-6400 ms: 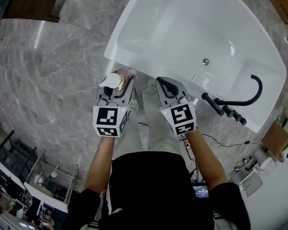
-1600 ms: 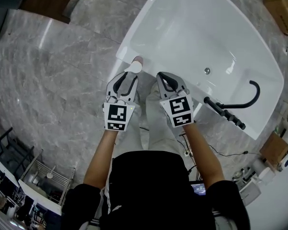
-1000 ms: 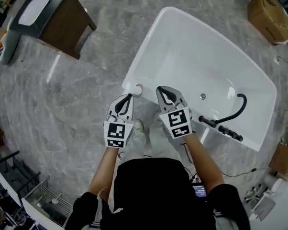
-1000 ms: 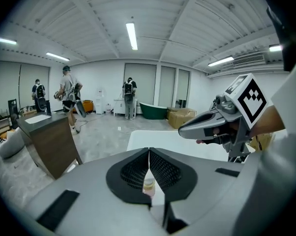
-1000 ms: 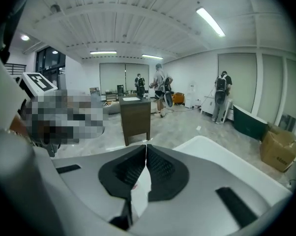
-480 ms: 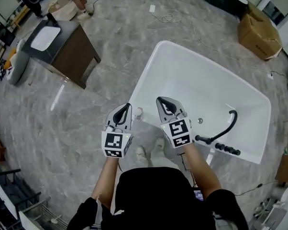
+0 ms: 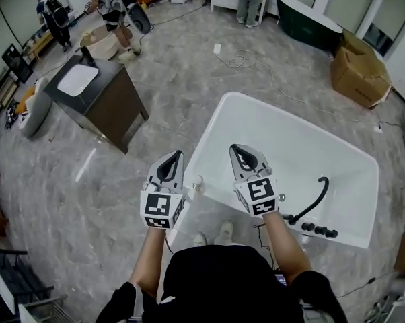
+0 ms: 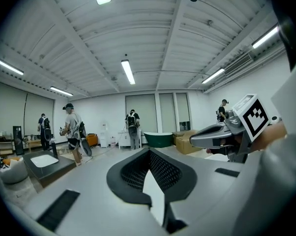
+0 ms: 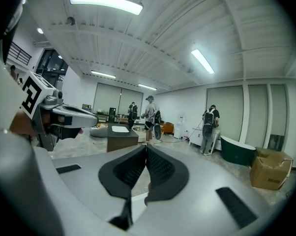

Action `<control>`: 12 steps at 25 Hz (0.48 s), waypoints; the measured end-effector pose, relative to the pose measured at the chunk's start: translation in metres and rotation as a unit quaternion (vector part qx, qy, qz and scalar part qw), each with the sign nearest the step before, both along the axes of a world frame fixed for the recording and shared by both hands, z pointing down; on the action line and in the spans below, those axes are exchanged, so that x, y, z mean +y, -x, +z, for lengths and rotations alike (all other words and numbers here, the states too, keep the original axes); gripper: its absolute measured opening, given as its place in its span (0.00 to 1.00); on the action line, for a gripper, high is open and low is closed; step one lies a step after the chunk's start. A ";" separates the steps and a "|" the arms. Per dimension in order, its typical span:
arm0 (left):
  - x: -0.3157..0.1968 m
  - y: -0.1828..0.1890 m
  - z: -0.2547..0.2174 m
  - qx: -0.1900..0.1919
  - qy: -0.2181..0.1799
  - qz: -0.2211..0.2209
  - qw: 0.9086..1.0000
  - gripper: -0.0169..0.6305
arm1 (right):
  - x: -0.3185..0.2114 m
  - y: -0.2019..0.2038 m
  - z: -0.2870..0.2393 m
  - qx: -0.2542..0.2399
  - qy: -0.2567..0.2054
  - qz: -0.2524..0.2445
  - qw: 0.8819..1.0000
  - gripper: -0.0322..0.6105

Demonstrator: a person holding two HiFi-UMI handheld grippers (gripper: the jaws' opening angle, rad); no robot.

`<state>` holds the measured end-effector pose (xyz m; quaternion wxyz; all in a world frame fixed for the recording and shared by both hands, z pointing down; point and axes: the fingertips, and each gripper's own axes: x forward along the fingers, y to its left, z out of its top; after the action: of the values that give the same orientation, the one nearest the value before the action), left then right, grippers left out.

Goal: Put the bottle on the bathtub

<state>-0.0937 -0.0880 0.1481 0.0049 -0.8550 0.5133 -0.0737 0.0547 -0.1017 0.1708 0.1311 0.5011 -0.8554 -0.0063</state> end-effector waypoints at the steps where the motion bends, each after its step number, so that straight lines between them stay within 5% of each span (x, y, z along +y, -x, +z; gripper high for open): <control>1: -0.001 0.000 -0.007 0.000 -0.007 -0.002 1.000 0.05 | -0.001 -0.003 -0.005 -0.001 -0.007 0.003 1.000 0.09; 12: 0.000 0.005 -0.056 0.004 -0.048 -0.012 0.999 0.05 | 0.000 -0.024 -0.044 -0.020 -0.039 0.023 0.999 0.09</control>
<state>-0.0989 -0.0881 0.0926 0.0429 -0.8479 0.5264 -0.0451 0.0788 -0.1015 0.1269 0.0949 0.5250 -0.8453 -0.0265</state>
